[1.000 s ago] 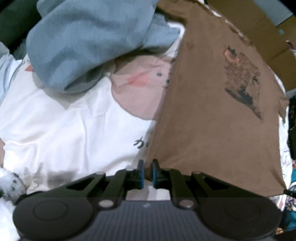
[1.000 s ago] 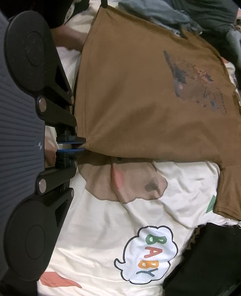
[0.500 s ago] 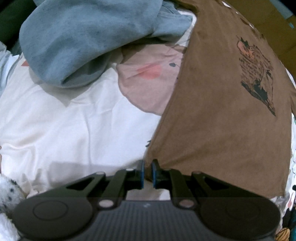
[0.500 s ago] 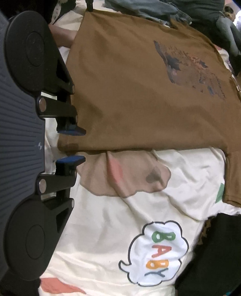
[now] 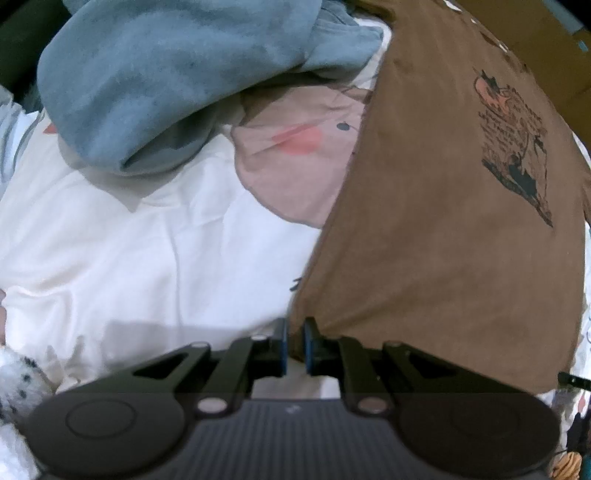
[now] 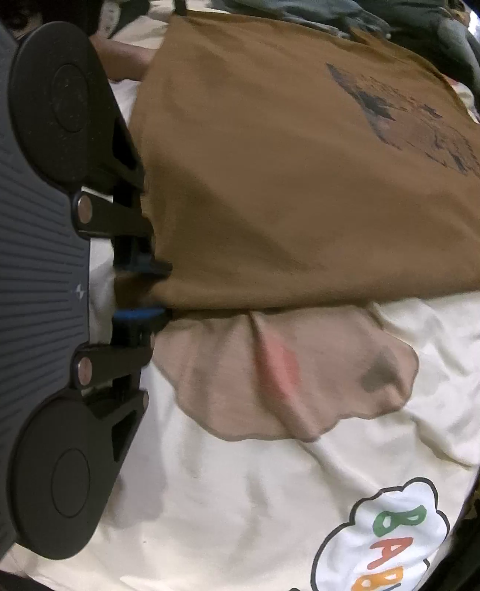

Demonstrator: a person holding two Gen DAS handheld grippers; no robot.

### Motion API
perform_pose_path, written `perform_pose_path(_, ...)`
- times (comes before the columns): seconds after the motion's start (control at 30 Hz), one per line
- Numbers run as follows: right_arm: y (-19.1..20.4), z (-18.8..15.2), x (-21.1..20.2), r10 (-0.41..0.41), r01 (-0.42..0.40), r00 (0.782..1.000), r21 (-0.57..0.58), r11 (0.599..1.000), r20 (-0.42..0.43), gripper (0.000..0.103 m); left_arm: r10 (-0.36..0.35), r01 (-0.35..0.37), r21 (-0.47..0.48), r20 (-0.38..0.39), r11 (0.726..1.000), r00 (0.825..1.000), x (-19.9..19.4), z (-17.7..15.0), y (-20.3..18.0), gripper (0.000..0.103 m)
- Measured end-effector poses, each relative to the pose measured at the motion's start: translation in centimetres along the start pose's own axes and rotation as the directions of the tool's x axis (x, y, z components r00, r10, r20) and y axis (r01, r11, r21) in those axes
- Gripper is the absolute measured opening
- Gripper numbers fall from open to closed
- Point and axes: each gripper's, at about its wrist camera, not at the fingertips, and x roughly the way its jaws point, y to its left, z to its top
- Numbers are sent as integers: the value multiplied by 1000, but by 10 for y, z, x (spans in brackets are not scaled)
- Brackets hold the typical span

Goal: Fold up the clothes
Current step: 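Tug the brown shirt hem with both grippers to smooth the body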

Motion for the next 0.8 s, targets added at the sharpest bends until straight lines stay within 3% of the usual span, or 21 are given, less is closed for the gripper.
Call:
perform_pose_path(0.37, 8, 2, -75, 36, -34, 998, -40, 999, 49, 4, -50, 49, -12, -15, 999, 999, -29, -1, -4, 9)
perform_pose_path(0.57, 18, 7, -91, 35, -32, 998, -77, 997, 45, 4, -60, 60, 0, -16, 998, 998, -38, 5, -6, 9)
perform_pose_path(0.8, 14, 5, -72, -4, 5, 1000, -73, 997, 10, 4, 36, -36, 7, -53, 999, 998, -10, 11, -10, 6)
